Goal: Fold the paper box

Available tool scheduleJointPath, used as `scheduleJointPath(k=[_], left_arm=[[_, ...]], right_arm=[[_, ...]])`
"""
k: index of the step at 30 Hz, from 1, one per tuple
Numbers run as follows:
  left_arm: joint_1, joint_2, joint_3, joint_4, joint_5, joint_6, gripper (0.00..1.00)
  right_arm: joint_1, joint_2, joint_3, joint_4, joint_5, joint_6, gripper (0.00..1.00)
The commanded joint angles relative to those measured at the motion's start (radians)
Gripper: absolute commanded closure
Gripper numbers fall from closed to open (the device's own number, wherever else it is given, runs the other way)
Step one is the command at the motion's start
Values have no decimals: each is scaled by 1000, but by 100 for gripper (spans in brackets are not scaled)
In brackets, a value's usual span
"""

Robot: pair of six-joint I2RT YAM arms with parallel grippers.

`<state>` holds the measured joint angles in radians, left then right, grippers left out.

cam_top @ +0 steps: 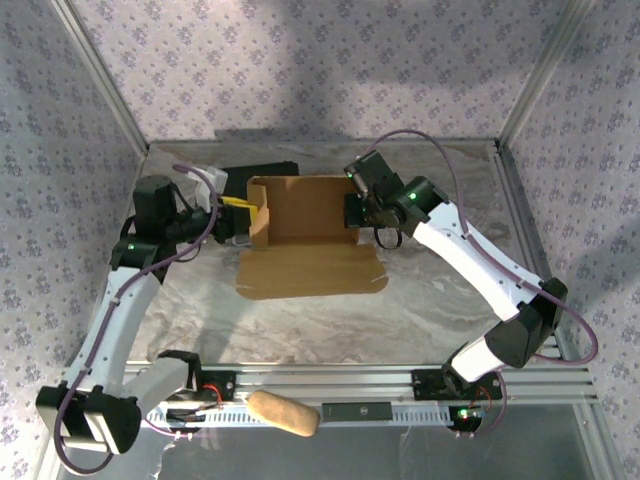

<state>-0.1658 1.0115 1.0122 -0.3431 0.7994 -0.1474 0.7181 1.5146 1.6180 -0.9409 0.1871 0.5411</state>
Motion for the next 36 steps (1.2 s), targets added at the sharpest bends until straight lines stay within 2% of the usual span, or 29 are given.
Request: scheduleJointPath(k=[1, 5, 8, 14, 17, 20, 26, 29, 36], left_arm=[[-23, -18, -12, 7, -57, 25, 70], [-53, -19, -14, 10, -124, 32, 71], [-89, -19, -9, 4, -192, 46, 63], [-146, -17, -8, -7, -330, 77, 66], [-163, -17, -12, -5, -361, 85, 68], [-191, -17, -14, -5, -406, 98, 60], [-219, -1, -11, 6, -458, 103, 63], [-248, 8, -6, 7, -512, 113, 67], [-287, 11, -25, 46, -541, 99, 87]], right_arm=[[12, 0, 23, 3, -5, -1, 100], [24, 4, 29, 0, 2, 0, 100], [37, 9, 35, -4, 9, 3, 100], [56, 10, 47, -16, 26, 7, 100], [58, 7, 49, -16, 28, 8, 100], [62, 6, 53, -18, 28, 8, 100], [72, 6, 64, -23, 31, 8, 100], [76, 3, 68, -25, 34, 10, 100], [92, 4, 62, -30, 56, 21, 100]])
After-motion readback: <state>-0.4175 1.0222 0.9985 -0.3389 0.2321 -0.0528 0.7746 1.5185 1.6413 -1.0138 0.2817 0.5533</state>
